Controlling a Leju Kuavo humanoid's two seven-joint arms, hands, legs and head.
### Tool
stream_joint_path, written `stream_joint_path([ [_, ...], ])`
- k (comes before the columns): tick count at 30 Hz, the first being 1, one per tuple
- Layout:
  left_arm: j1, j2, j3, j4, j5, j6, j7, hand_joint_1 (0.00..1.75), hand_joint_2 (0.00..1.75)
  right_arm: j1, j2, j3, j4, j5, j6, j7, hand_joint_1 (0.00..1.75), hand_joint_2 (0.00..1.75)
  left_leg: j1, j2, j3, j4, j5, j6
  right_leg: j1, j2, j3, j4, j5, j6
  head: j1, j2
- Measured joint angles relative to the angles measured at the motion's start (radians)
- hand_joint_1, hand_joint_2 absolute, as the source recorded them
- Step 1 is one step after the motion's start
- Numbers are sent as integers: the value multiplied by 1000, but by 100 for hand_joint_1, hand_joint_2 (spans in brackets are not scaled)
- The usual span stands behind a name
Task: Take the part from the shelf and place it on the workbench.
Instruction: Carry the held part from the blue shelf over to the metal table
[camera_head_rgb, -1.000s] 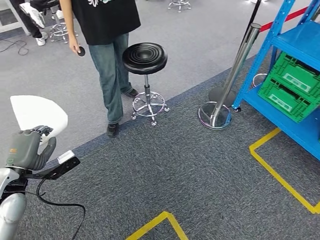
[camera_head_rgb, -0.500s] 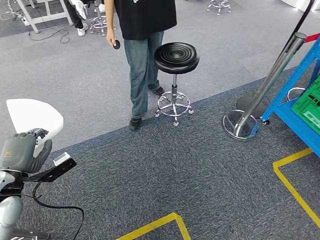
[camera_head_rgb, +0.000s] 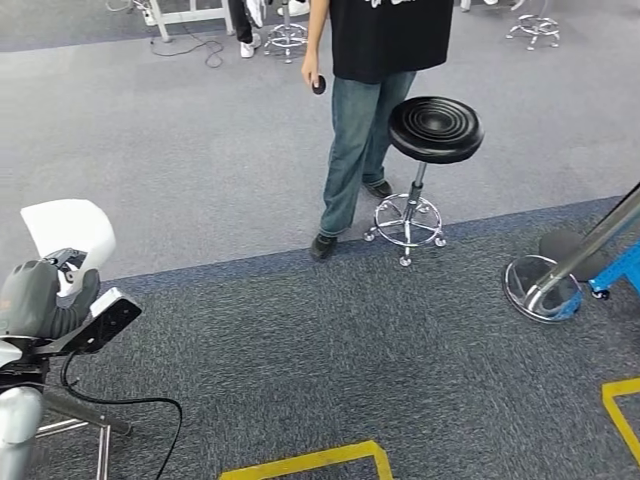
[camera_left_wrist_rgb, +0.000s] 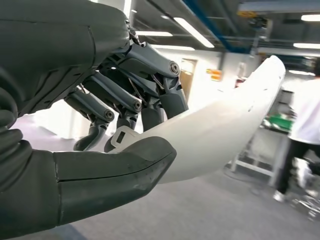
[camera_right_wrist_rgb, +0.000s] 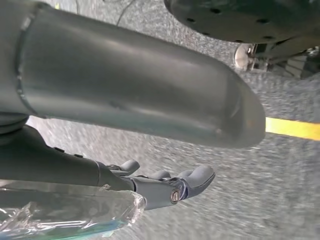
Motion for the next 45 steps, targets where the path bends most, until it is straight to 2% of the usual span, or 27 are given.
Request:
stream_joint_path([
  [2, -1, -4, 4, -1, 2, 0, -1, 155, 175, 2, 0, 3, -1, 0, 0, 0, 0, 0, 3, -24, -8, 2, 3, -12, 0, 19, 23, -45, 6, -4, 0, 0],
  [4, 2, -7, 7, -3, 4, 0, -2, 155, 175, 3, 0, 4, -3, 0, 0, 0, 0, 0, 7, -38, -16, 4, 5, -24, 1, -3, 28, -52, 9, -11, 0, 0],
  [6, 1, -7, 12, -4, 10, -1, -3, 155, 175, 4, 0, 7, -7, 0, 0, 0, 0, 0, 5, 1, -36, 48, -25, -33, -1, -30, 34, -64, 15, -20, -5, 0],
  [8, -2, -8, 16, -5, 16, -2, -3, 155, 175, 7, 0, 11, -9, 1, 0, 2, 0, 0, 6, 60, -90, 165, -90, -41, 1, -57, 37, -68, 14, -26, -9, 0],
  [9, -2, -8, 17, -5, 18, -3, -3, 155, 175, 8, 0, 11, -9, 1, 1, 2, 0, 0, 9, 76, -120, 228, -116, -45, 2, -72, 37, -68, 13, -27, -9, 0],
  [10, 0, -9, 19, -4, 20, -4, -3, 155, 175, 8, 0, 12, -9, 3, 1, 4, 0, 0, 11, 84, -139, 268, -127, -49, 2, -86, 38, -68, 11, -28, -9, 0],
  [11, 2, -9, 21, -4, 22, -5, -2, 155, 175, 8, 0, 12, -9, 5, 2, 5, 0, 0, 14, 89, -142, 274, -118, -52, 3, -100, 39, -68, 9, -28, -9, 0],
  [13, 3, -8, 27, -4, 24, -6, -3, 155, 175, 8, 0, 17, -9, 9, 2, 6, 0, 0, 18, 109, -88, 177, -56, -55, 2, -126, 45, -67, 4, -23, -9, 0],
  [14, 1, -7, 30, -3, 25, -7, -3, 155, 175, 8, 0, 20, -9, 11, 2, 7, 0, 0, 16, 134, -50, 109, -30, -56, 4, -137, 49, -67, 0, -18, -9, 0],
  [15, 0, -7, 31, -3, 25, -8, -4, 155, 175, 8, 0, 23, -9, 12, 0, 9, 0, 0, 13, 155, -21, 54, -13, -51, 7, -147, 52, -65, -5, -12, -9, 0],
  [17, -1, -6, 35, -1, 24, -8, -10, 155, 175, 8, 0, 31, -9, 12, -6, 14, 0, 0, 5, 174, 0, 9, -13, -38, 12, -169, 56, -63, -13, -2, -7, 0],
  [19, 5, -4, 41, 0, 23, -8, -16, 155, 175, 8, 0, 44, -9, 12, -13, 20, 0, 0, 4, 152, -3, 5, -12, -23, 11, -185, 59, -61, -20, 7, -6, 0],
  [21, 8, -2, 48, 1, 22, -7, -22, 155, 175, 8, 0, 60, -10, 10, -18, 23, 0, 0, 8, 129, -2, 2, -9, -10, 6, -143, 43, -22, -49, 17, -3, 0],
  [23, 7, -2, 52, 1, 19, -5, -26, 155, 175, 11, 0, 70, -10, 10, -20, 26, 0, 0, 9, 106, -2, 2, -9, 0, 3, -82, -18, 104, -112, 21, 2, 0],
  [25, 10, -3, 53, 4, 17, -6, -28, 155, 175, 14, 0, 76, -9, 9, -21, 29, 0, 0, 7, 79, -2, 2, -8, 4, 3, -63, -91, 235, -152, 20, 4, 0],
  [26, 11, -3, 53, 5, 17, -6, -29, 155, 175, 16, 0, 78, -9, 9, -21, 31, 0, 0, 6, 64, -1, 2, -8, 4, 3, -61, -108, 254, -144, 17, 4, 0],
  [27, 12, -3, 53, 6, 16, -6, -29, 155, 175, 17, 0, 80, -9, 9, -22, 31, 0, 0, 6, 49, 0, 2, -8, 4, 3, -58, -106, 232, -116, 13, 4, 0],
  [28, 12, -3, 54, 7, 16, -6, -29, 155, 175, 17, 0, 82, -9, 9, -22, 32, 0, 0, 6, 34, 2, 2, -8, 4, 4, -48, -85, 173, -73, 8, 5, 0],
  [30, 12, -3, 54, 8, 12, -5, -31, 155, 175, 19, 0, 86, -9, 10, -22, 33, 0, 0, 5, 6, 2, 3, -9, 1, 3, -4, -28, 30, -2, -5, 4, 0],
  [32, 14, -3, 54, 8, -1, -3, -32, 155, 175, 21, 0, 88, -9, 11, -22, 33, 0, 0, 8, -19, -3, 5, -8, -8, 2, 24, 7, -41, 14, -9, 4, 0],
  [34, 22, -2, 52, 7, -28, 3, -31, 155, 175, 26, 0, 88, -14, 15, -20, 34, 0, 0, 12, -38, -9, 5, -5, -21, 2, 6, 19, -52, 13, -10, 4, 0],
  [36, 33, 3, 48, 5, -66, 11, -23, 155, 175, 32, 0, 87, -23, 18, -14, 34, 0, 0, 11, -2, -22, 31, -25, -31, 0, -18, 27, -65, 20, -17, 1, 0],
  [38, 40, 9, 40, 4, -105, 23, -13, 155, 175, 39, 0, 86, -28, 18, -7, 33, 0, 0, 11, 62, -67, 129, -84, -41, 0, -46, 32, -73, 22, -24, -4, 0],
  [40, 44, 17, 32, 6, -141, 33, -5, 155, 175, 43, 0, 84, -28, 18, -5, 33, 0, 0, 16, 84, -126, 251, -136, -52, 0, -75, 33, -73, 18, -27, -6, 0],
  [41, 48, 20, 28, 7, -154, 37, -3, 155, 175, 43, 0, 83, -28, 18, -5, 33, 0, 0, 20, 88, -139, 276, -136, -57, 0, -89, 34, -72, 16, -26, -6, 0],
  [42, 51, 23, 26, 7, -163, 38, -1, 155, 175, 42, 0, 82, -28, 18, -5, 33, 0, 0, 24, 91, -133, 264, -118, -61, -1, -103, 36, -72, 14, -23, -6, 0],
  [45, 54, 29, 23, 8, -173, 41, 3, 155, 175, 41, 0, 81, -28, 17, -5, 33, 0, 0, 26, 139, -33, 79, -29, -67, 0, -139, 45, -67, 1, -8, -7, 0],
])
